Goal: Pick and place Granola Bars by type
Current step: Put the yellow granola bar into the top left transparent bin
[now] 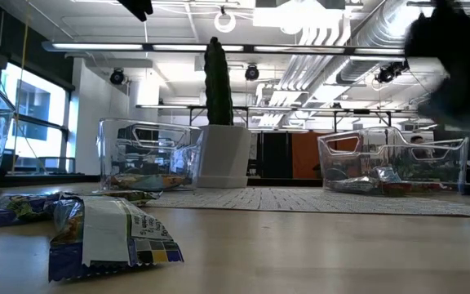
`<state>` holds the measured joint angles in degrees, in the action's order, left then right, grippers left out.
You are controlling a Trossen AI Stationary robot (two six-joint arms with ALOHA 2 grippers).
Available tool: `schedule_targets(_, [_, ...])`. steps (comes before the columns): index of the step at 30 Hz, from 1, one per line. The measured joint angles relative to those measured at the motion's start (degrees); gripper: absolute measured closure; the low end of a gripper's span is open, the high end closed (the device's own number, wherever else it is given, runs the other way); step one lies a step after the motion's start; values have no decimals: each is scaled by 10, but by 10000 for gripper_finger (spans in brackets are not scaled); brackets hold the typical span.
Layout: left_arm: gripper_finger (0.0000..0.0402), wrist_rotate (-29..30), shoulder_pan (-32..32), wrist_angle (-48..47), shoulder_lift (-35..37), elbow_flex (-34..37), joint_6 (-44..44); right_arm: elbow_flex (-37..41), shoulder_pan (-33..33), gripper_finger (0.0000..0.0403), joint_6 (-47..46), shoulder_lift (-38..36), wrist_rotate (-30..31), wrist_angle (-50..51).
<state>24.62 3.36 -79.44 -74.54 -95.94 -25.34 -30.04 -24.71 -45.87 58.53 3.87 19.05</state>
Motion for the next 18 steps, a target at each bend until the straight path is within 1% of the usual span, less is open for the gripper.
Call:
schedule_targets(2, [234,0,0,0,0,0,0,-22,13,353,72,3,67,-67])
schedule_targets(4, [234,0,0,0,0,0,0,-42,33,353,176,15,130,-128])
schedule_targets(5, [234,0,0,0,0,0,0,-56,45,355,239,25,149,-168])
schedule_targets(6, [234,0,0,0,0,0,0,-72,59,357,307,39,156,-210])
schedule_targets(8, [234,0,0,0,0,0,0,-108,83,362,438,77,154,-287])
schedule_targets(10, [234,0,0,0,0,0,0,-148,107,364,556,127,151,-344])
schedule_targets(13, [234,0,0,0,0,0,-5,-224,143,361,706,207,146,-383])
schedule_targets(15, [234,0,0,1,0,0,-7,-281,174,354,765,260,131,-390])
schedule_targets(18, [234,0,0,0,0,0,-7,-357,221,347,777,346,89,-387])
